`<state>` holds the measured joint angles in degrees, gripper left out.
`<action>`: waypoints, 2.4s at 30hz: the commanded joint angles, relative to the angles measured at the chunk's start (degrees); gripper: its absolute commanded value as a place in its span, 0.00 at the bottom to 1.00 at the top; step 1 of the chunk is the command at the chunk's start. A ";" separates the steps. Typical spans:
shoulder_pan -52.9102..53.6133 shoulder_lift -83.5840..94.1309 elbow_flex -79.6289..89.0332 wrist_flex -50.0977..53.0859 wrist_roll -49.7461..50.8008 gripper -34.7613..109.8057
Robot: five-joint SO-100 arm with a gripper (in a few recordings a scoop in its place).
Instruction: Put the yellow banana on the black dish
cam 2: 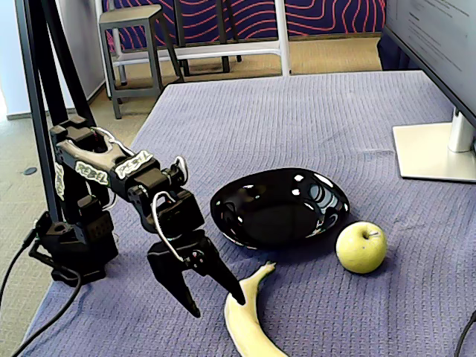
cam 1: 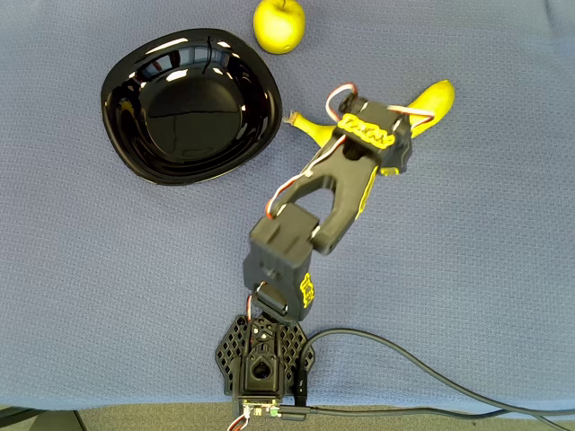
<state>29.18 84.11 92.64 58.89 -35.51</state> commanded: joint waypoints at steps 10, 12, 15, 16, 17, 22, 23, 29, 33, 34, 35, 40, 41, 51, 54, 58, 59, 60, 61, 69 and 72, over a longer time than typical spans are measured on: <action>0.35 -13.18 -22.94 9.49 5.19 0.43; 0.09 -14.85 -24.61 11.25 5.63 0.42; -0.79 -17.23 -27.77 15.21 5.98 0.43; -1.05 -17.75 -28.30 16.35 5.63 0.43; -1.49 -18.28 -28.92 17.67 4.75 0.43; -2.81 -19.60 -29.62 21.97 -1.67 0.43; -2.99 -19.78 -29.53 22.24 -3.43 0.43; -3.43 -19.95 -29.53 21.97 -11.25 0.43; -3.96 -19.95 -29.62 19.25 -13.54 0.43; -4.04 -19.95 -29.97 18.98 -13.62 0.43; -4.13 -20.13 -30.41 18.90 -13.71 0.43; -4.13 -23.64 -33.13 15.73 -12.83 0.42; -4.04 -24.17 -33.31 15.21 -13.01 0.42; -3.87 -26.28 -33.75 14.41 -13.10 0.43; -3.87 -27.51 -33.84 13.62 -12.83 0.42; -3.87 -28.65 -33.84 13.01 -12.22 0.41; -3.87 -28.83 -33.84 12.57 -12.04 0.41; -3.87 -28.92 -33.84 12.22 -11.95 0.39; -3.78 -29.00 -33.84 11.87 -11.69 0.38; -4.22 -28.04 -33.93 10.28 -9.14 0.24; -4.57 -27.25 -33.66 10.63 -8.26 0.24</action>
<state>24.79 54.40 61.52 69.79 -44.91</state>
